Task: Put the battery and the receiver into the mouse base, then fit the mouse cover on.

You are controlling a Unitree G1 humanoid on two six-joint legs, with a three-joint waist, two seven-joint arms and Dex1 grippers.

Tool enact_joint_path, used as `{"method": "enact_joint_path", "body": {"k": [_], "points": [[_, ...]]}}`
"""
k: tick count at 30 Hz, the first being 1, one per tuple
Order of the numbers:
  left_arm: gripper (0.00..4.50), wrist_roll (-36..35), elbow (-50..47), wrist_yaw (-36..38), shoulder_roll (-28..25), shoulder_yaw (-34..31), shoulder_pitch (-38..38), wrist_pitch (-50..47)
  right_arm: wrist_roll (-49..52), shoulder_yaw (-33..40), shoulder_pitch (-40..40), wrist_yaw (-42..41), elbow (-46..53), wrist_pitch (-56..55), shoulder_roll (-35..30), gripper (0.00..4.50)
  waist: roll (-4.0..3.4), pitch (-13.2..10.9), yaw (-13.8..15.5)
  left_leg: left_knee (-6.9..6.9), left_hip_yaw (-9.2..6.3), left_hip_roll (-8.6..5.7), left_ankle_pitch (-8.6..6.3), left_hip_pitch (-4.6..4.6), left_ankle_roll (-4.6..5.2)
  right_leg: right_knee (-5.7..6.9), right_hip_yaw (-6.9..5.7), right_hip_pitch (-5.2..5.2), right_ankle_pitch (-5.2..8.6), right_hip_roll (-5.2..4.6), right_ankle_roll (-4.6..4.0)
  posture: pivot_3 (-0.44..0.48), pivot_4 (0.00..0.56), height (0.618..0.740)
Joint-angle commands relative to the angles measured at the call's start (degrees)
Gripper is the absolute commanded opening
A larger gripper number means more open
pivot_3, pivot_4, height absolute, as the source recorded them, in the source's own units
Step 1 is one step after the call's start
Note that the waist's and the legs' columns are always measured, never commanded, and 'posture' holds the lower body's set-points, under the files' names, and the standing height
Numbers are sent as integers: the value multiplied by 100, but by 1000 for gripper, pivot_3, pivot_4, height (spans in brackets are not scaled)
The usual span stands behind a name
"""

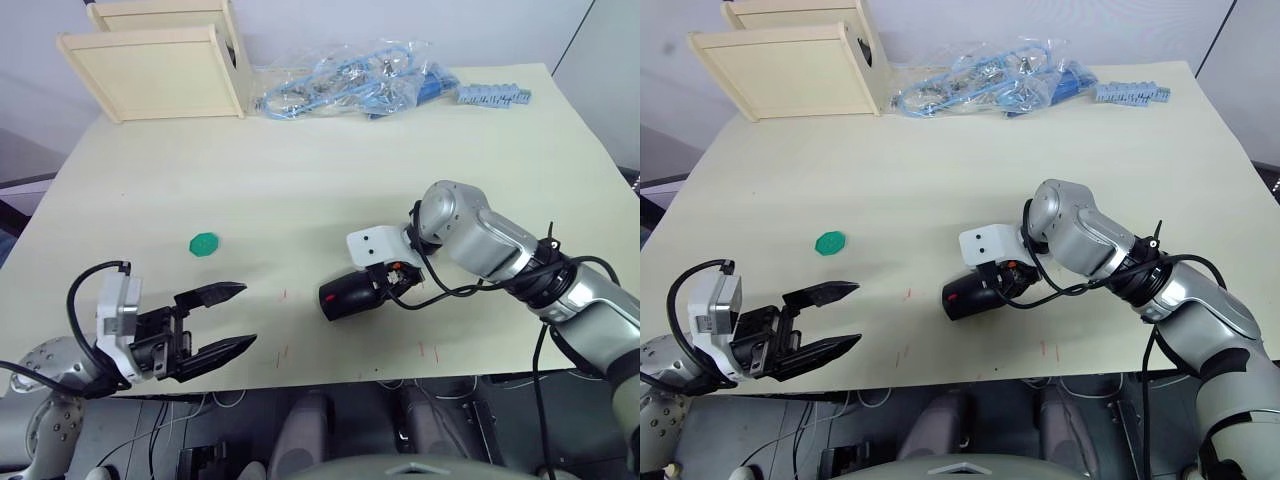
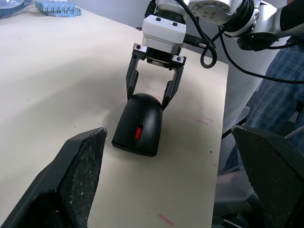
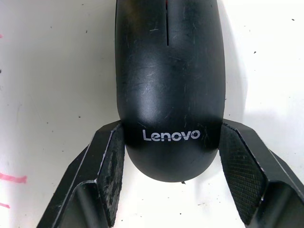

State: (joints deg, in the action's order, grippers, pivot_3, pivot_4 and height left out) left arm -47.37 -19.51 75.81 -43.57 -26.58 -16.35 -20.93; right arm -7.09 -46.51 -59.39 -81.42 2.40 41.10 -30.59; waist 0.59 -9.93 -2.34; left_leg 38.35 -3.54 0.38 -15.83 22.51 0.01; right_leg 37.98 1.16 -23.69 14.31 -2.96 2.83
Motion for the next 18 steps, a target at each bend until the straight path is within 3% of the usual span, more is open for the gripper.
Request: {"method": "enact_joint_path", "body": {"k": [1,18], "points": [[4500,-28,-64,26,-5,-67,-14,72,-23,-24,11,-81,85,32,34,2747,0,0,0,0,0,0,0,0,0,0,0,0,0,0,0,0,150,740],[4500,-25,-19,41,-16,-41,37,56,25,74,0,-132,157,85,62,2747,0,0,0,0,0,0,0,0,0,0,0,0,0,0,0,0,150,740]]}}
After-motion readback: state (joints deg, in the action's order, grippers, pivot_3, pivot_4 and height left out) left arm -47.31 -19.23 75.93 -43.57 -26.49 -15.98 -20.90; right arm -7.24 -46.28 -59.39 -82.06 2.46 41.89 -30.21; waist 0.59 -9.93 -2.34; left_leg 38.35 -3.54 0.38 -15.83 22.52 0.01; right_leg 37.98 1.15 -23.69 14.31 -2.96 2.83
